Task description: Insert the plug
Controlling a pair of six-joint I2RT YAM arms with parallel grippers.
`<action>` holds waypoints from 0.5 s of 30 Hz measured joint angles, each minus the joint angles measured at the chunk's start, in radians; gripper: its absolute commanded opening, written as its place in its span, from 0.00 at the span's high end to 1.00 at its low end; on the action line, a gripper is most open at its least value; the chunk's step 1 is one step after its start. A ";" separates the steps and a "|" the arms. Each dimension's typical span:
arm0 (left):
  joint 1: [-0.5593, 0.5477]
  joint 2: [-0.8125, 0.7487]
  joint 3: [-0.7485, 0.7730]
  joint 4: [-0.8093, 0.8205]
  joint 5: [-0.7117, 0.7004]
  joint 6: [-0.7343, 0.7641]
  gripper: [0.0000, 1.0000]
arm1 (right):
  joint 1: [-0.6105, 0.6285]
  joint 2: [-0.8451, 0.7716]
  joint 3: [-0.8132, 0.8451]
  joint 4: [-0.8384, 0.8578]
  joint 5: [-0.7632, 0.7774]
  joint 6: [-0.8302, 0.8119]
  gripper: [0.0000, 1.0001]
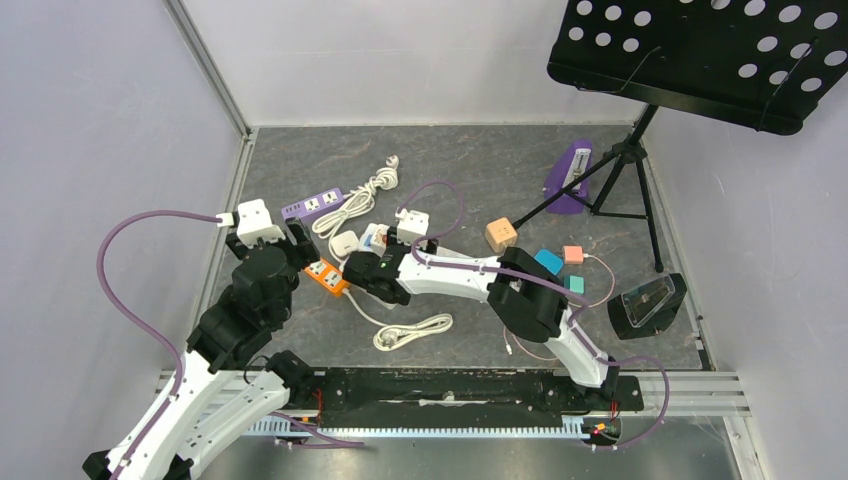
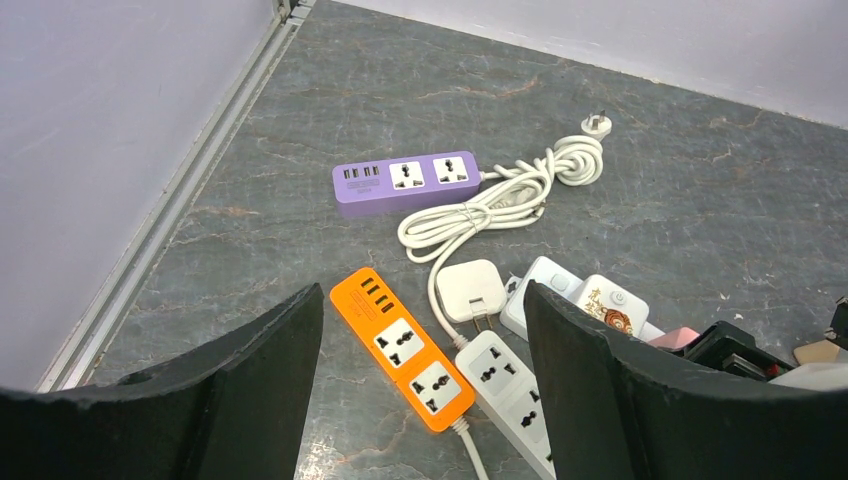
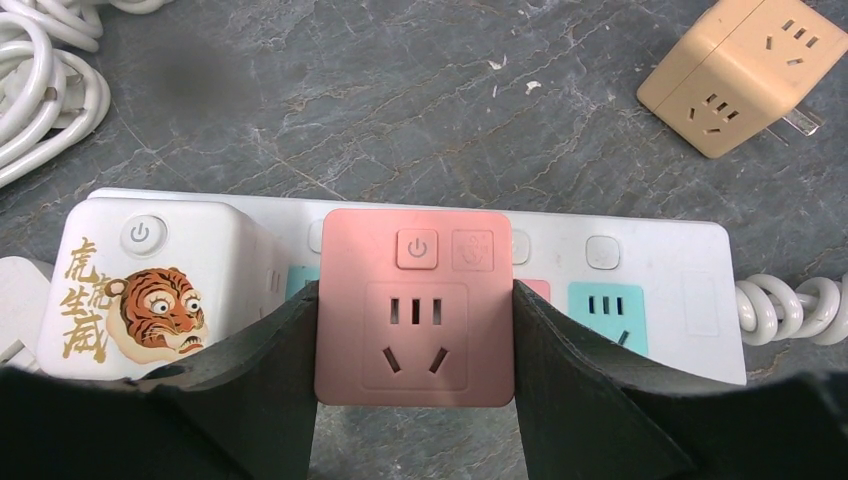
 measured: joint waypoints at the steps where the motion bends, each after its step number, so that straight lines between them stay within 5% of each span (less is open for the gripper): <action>1: 0.000 0.000 0.000 0.000 0.000 0.000 0.19 | 0.001 0.000 0.000 0.002 0.003 -0.001 0.68; 8: 0.000 0.001 0.000 0.000 0.002 0.000 0.15 | -0.013 -0.019 0.005 0.023 -0.042 -0.081 0.24; 15: 0.000 0.023 0.011 -0.008 0.029 0.000 0.13 | -0.060 -0.140 -0.039 0.144 -0.206 -0.296 0.06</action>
